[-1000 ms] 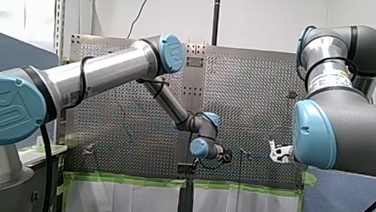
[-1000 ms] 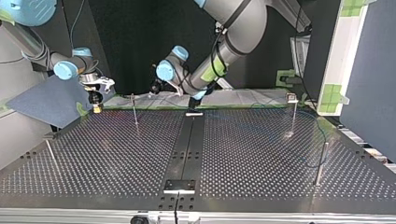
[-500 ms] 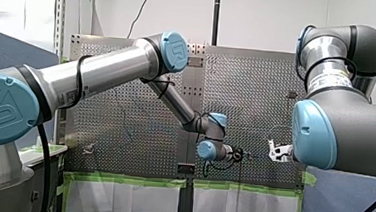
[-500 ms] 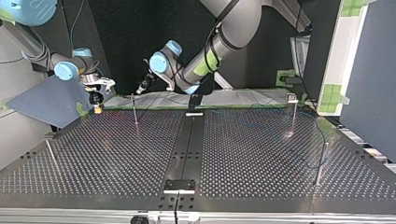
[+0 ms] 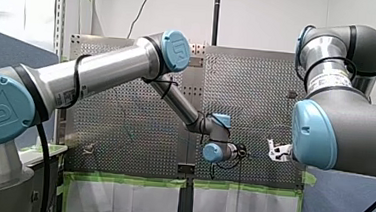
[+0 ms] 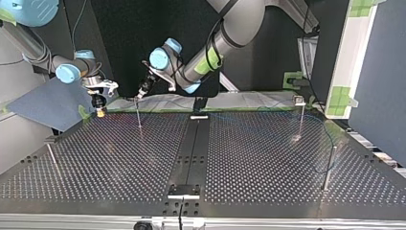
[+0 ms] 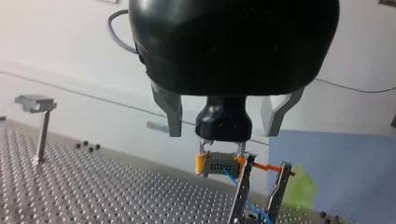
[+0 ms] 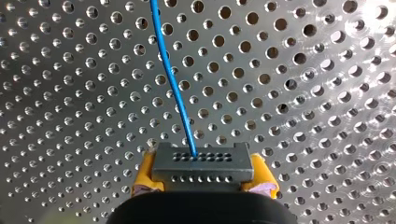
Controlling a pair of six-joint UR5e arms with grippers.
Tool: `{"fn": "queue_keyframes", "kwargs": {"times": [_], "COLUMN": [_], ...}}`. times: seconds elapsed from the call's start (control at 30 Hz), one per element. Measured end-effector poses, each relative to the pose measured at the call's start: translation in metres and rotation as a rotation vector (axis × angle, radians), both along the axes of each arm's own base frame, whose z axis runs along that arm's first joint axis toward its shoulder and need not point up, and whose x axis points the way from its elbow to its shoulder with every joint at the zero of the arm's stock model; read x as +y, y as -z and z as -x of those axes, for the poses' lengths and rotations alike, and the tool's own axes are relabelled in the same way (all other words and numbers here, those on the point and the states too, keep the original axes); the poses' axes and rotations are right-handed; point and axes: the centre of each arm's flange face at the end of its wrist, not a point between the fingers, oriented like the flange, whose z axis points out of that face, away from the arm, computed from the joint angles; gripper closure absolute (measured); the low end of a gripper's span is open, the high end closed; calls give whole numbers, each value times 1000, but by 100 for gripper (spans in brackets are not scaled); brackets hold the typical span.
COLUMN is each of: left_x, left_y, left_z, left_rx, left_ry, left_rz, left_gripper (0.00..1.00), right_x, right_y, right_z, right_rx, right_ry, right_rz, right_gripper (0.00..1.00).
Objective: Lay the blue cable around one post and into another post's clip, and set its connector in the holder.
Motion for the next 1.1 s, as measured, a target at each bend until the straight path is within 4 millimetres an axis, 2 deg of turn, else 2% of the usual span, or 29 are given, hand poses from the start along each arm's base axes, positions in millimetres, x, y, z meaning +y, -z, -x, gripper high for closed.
{"fn": "queue_keyframes", "kwargs": {"times": [0.47,1.1], "left_x": [9,8], "left_y": [4,5], "left_z": [-1,1], "left_rx": [25,29], "left_ry": [-46,-45], "left_rz": [-48,-55], "left_gripper": [16,16], "right_x": [0,0], "right_y": [0,-1], "right_z": [-1,-1], "right_rx": [0,0], "right_ry": [-1,-1], "right_rz": [-7,-6], "right_gripper": [100,100]}}
